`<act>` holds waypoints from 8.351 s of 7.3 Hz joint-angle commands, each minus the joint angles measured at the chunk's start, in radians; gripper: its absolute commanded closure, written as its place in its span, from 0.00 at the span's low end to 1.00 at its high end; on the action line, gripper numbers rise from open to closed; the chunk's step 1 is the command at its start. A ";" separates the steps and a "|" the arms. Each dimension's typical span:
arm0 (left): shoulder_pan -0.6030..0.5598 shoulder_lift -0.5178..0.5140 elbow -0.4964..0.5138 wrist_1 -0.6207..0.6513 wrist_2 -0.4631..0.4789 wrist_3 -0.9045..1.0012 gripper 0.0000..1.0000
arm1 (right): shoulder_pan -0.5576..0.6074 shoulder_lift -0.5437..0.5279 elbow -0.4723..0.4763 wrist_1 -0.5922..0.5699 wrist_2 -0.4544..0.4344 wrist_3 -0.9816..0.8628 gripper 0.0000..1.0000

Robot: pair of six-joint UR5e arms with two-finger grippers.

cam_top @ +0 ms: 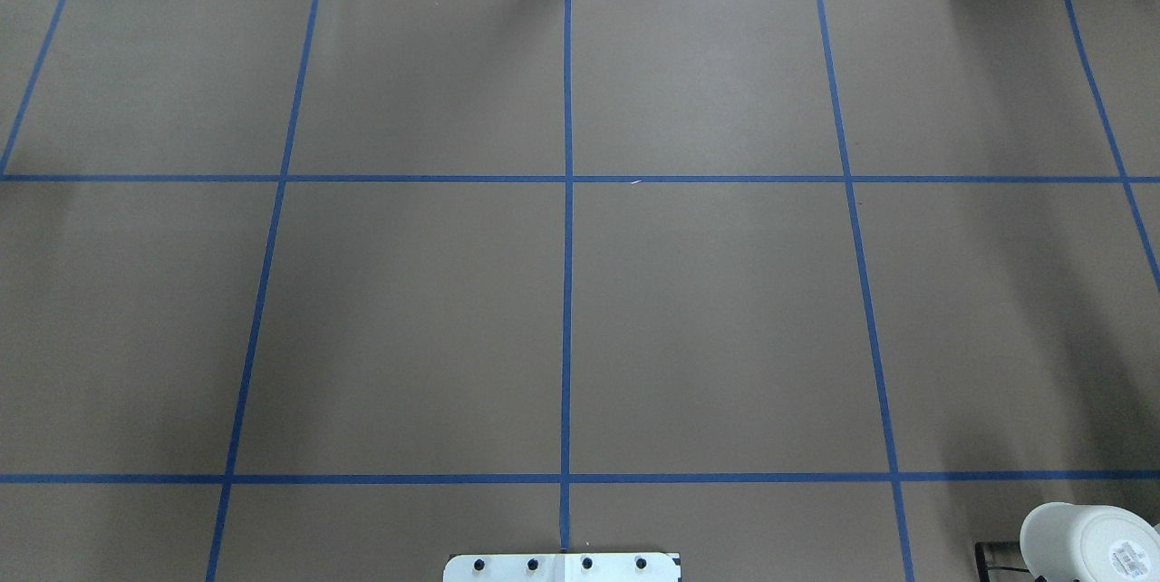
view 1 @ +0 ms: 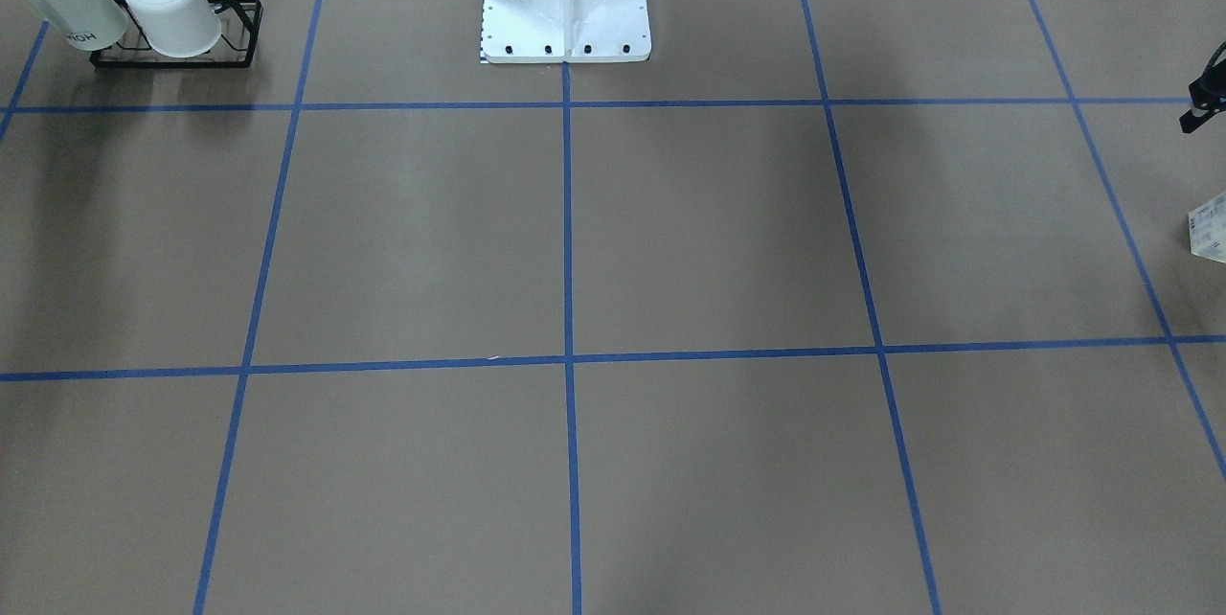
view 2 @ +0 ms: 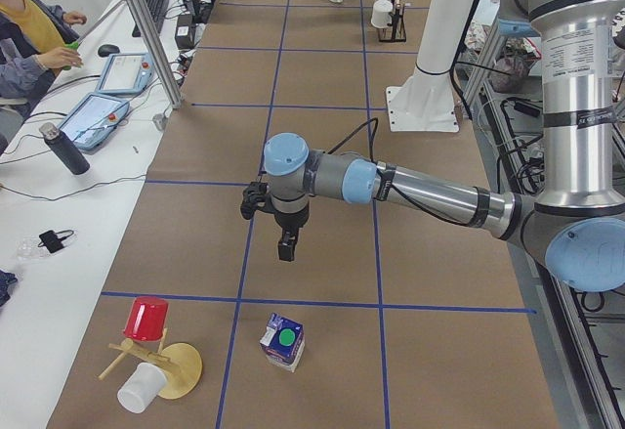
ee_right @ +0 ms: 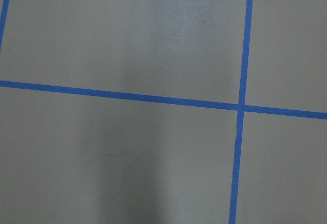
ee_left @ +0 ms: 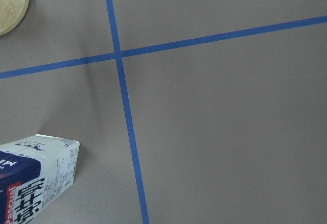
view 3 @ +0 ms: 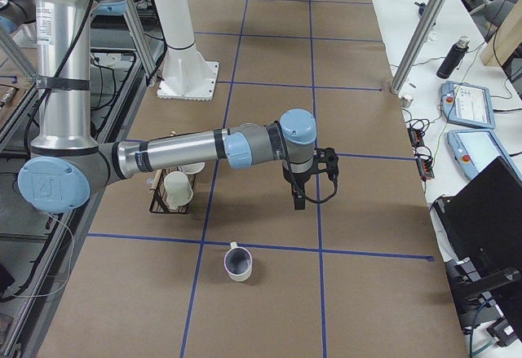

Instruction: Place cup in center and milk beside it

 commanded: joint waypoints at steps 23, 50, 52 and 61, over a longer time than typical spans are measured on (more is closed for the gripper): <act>-0.006 -0.001 -0.038 0.001 0.000 -0.003 0.02 | 0.117 -0.193 -0.353 0.166 0.010 -0.313 0.14; -0.021 0.014 -0.055 0.000 0.000 0.004 0.02 | -0.727 0.998 -0.585 0.104 -0.285 0.558 1.00; -0.021 0.015 -0.060 0.000 0.000 0.004 0.02 | -0.728 1.001 -0.595 0.106 -0.281 0.558 1.00; -0.071 0.020 -0.045 -0.008 -0.059 -0.008 0.02 | -0.581 0.905 -0.495 0.113 -0.110 0.560 0.00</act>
